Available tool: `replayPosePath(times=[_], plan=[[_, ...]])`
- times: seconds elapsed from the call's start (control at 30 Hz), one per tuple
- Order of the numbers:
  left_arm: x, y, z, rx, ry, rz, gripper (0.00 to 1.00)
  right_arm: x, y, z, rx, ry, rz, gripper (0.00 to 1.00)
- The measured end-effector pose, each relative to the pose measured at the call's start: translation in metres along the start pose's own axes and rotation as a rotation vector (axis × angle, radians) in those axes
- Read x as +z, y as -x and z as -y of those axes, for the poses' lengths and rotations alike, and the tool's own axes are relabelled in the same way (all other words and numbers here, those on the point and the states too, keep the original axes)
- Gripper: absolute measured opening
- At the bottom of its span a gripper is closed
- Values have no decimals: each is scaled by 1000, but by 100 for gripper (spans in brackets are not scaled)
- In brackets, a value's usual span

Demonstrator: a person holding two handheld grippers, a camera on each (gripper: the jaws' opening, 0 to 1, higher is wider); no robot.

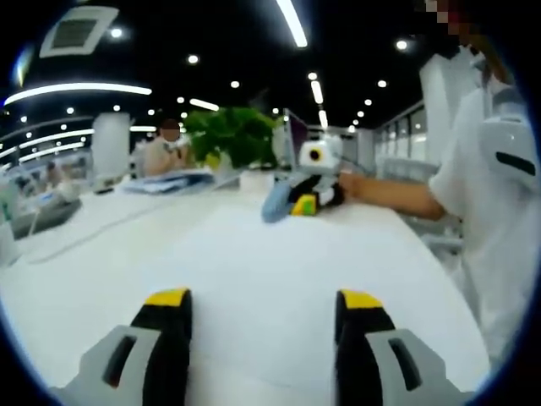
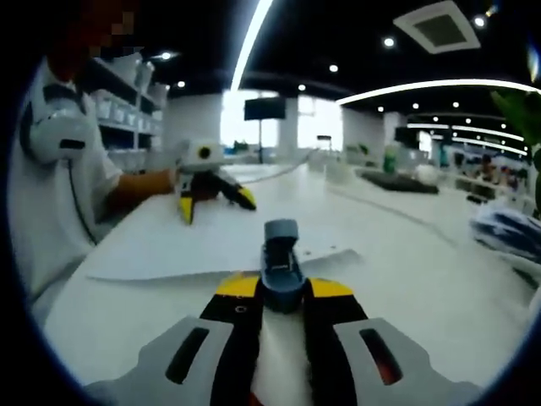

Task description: Pick up the paper insert the paper into the punch align the paper edges press the punch to punch holes

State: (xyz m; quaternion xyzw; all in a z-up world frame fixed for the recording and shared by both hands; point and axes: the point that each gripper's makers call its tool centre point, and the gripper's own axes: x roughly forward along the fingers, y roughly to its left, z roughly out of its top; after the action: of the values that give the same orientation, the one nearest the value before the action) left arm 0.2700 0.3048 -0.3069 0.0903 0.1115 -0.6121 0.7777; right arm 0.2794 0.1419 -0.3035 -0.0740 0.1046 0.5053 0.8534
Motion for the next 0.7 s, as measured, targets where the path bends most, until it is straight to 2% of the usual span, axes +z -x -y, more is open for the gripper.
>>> replayPosePath(times=[0.1, 0.27, 0.7], plan=[[1, 0, 4, -16, -13, 2, 63, 0, 0, -1, 2, 8, -1, 22], [0, -1, 8, -24, -8, -5, 63, 1, -1, -3, 5, 13, -2, 22], [1, -5, 6, 3, 2, -7, 61, 1, -1, -10, 27, 16, -4, 22]])
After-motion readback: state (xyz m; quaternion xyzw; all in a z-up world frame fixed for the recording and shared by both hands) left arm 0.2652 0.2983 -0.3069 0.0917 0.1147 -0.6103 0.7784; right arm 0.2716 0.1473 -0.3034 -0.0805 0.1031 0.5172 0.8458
